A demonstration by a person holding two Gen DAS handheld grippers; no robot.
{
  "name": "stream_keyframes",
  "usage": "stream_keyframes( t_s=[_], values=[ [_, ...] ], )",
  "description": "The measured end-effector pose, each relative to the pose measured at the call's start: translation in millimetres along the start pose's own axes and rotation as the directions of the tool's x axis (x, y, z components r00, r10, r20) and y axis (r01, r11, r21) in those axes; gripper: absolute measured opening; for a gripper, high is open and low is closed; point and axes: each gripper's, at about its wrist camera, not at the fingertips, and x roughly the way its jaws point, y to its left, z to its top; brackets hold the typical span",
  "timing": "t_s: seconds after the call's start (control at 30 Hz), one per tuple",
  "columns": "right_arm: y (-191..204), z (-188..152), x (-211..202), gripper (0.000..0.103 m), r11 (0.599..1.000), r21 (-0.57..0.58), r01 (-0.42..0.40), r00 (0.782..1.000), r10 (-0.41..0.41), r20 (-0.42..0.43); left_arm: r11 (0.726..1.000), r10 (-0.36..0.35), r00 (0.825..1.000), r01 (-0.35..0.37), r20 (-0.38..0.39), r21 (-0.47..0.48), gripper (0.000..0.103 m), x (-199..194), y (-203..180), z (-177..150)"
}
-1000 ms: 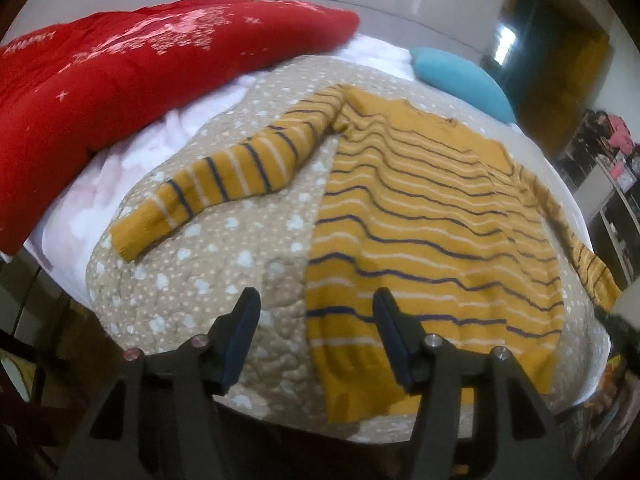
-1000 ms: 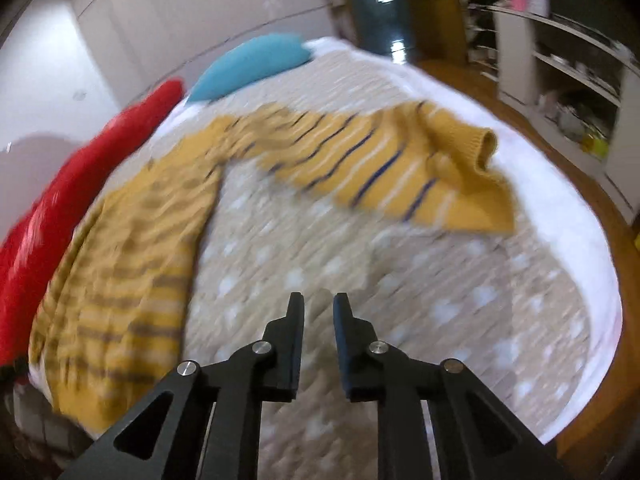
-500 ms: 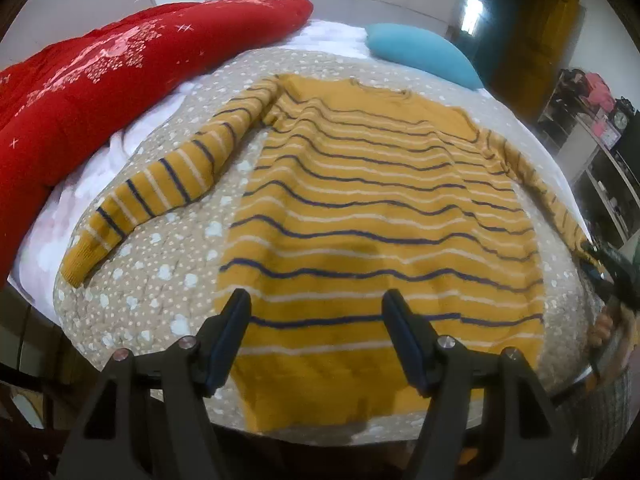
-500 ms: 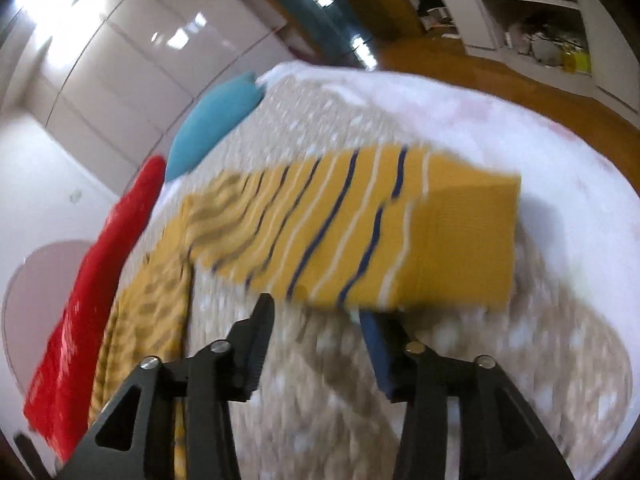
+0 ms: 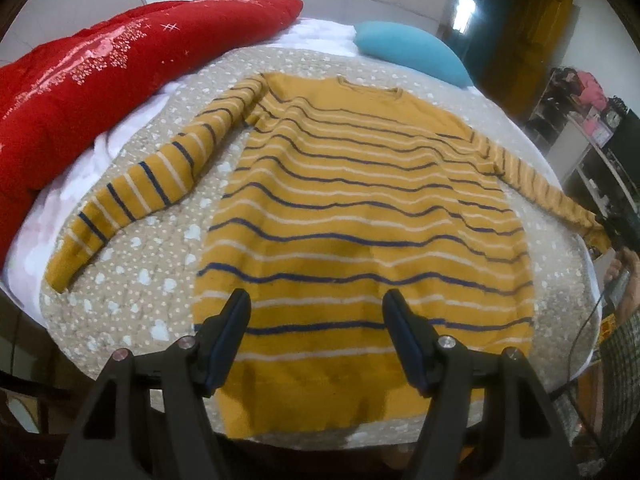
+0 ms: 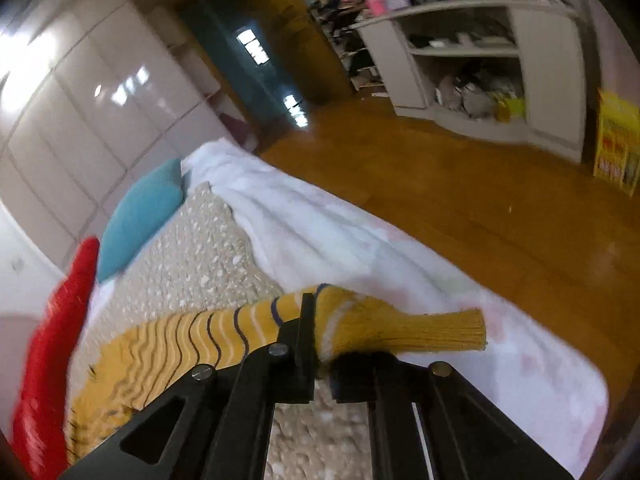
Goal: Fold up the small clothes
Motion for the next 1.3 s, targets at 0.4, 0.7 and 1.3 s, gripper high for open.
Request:
stream_keyframes(
  t_s=[0.4,0.7,1.3],
  values=[
    [232,-45,5,0.005,0.910,-0.389,-0.142,0.989,0.110,-0.103,0.992,0.009,0.990,0.009,0.144,-0.122,0.073,-33,68,-11],
    [459,-191,27,0.005,0.676,-0.647,-0.353,0.933,0.203,-0.297,0.974,0.040,0.983,0.002,0.179,-0.228,0.073,-39,147,-35],
    [552,-380,-15,0.049,0.127,-0.900,-0.418,0.896,0.219,-0.385,0.915,0.071,0.986,-0.004,0.152,-0.403,0.073,-34,211,-66]
  ],
)
